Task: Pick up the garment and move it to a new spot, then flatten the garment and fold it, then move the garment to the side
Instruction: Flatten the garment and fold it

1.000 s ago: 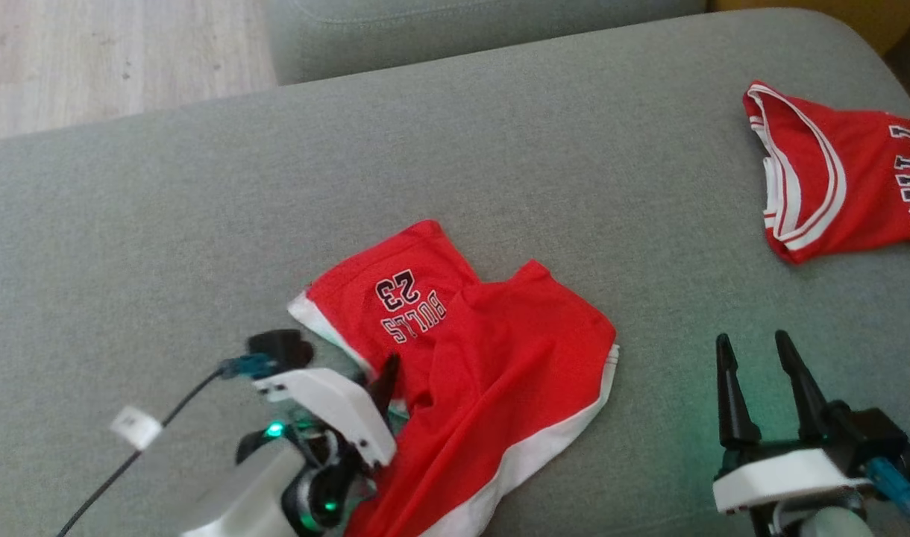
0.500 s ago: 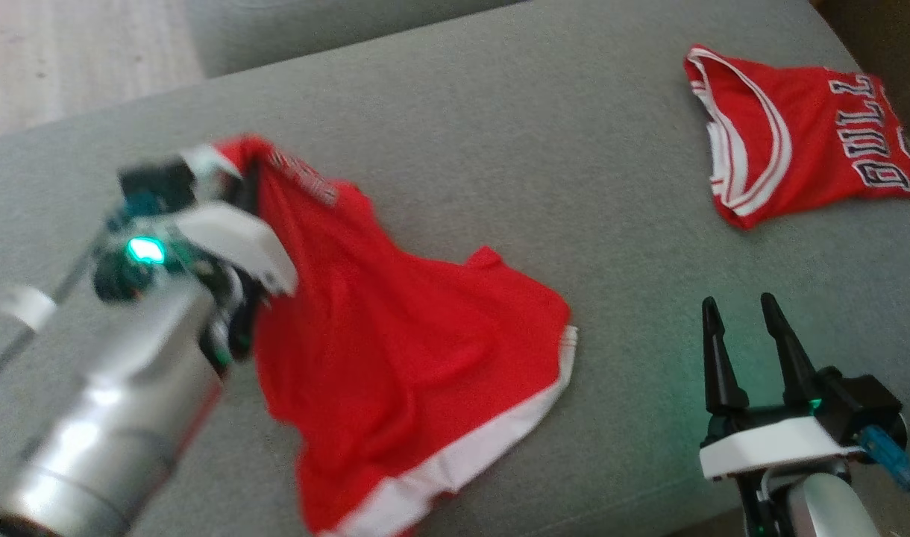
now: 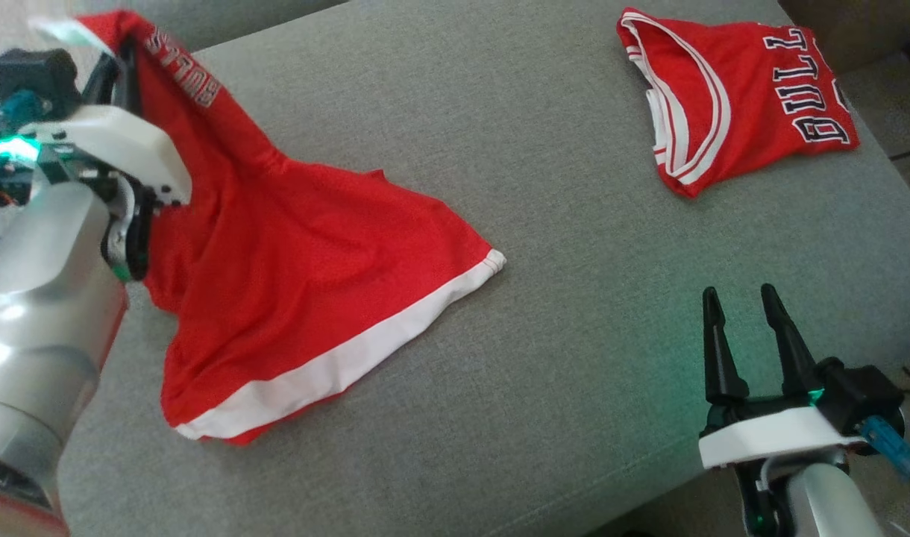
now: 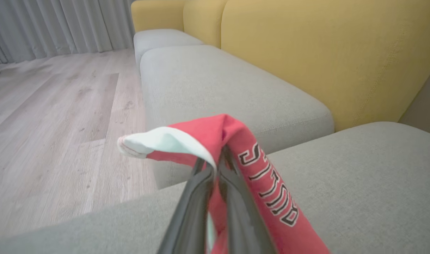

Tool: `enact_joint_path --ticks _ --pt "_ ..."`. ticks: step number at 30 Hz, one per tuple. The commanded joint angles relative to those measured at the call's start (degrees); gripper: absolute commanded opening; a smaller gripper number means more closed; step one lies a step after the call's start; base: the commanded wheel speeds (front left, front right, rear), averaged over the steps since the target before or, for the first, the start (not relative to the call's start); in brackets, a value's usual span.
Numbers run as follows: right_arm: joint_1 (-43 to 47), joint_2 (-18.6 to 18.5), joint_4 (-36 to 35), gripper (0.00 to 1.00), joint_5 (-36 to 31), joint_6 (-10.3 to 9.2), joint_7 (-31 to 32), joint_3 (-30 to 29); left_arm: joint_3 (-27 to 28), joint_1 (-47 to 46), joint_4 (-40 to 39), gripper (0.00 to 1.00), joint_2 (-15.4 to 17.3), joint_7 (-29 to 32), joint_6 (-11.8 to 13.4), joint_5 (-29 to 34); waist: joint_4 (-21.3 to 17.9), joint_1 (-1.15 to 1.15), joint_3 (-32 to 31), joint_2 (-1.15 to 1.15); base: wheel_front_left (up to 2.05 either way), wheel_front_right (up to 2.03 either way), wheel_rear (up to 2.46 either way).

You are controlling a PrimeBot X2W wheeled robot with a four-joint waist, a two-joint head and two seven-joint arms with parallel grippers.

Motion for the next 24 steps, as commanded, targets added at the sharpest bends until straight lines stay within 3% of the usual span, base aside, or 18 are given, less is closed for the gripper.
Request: enact_joint_path --ticks 1,2,7,11,17,24 --pt "-1.6 -0.4 -1.5 1.00 0.5 0.41 -0.2 1.2 1.4 -2.4 -0.3 0.71 1.7 -0.2 -0.3 -0.2 0.3 0.00 -0.1 0.00 0.00 0.00 0.00" --pt "-1.7 -0.4 -1.5 1.00 0.5 0.41 -0.2 1.1 1.1 -2.3 0.2 1.00 1.4 -0.4 -0.7 -0.1 0.7 0.00 -0.2 0.00 0.00 0.00 0.00" --pt "-1.2 -0.4 -2.0 1.00 -0.3 0.41 -0.2 0.0 2.7 -1.0 0.1 1.00 1.2 -5.6 -1.3 -0.3 3.0 0.00 -2.2 0.00 0.00 0.00 0.00" --pt "0.0 -0.4 -3.3 1.00 -1.5 0.41 -0.2 -2.1 6.0 3.6 -6.0 1.00 1.5 -7.2 -0.6 -0.3 6.2 0.00 -4.4 0.00 0.00 0.00 0.00" --pt "2.0 -0.4 -5.6 1.00 -3.6 0.41 -0.2 -5.7 16.2 20.2 -27.9 1.00 1.9 -7.3 4.2 6.4 12.8 0.00 -7.0 0.00 0.00 0.00 0.00" --pt "4.0 -0.4 -6.3 1.00 -6.3 0.41 -0.2 -8.1 23.3 43.1 -47.2 1.00 -0.6 -7.3 6.7 15.6 19.9 0.00 -9.9 0.00 0.00 0.00 0.00"
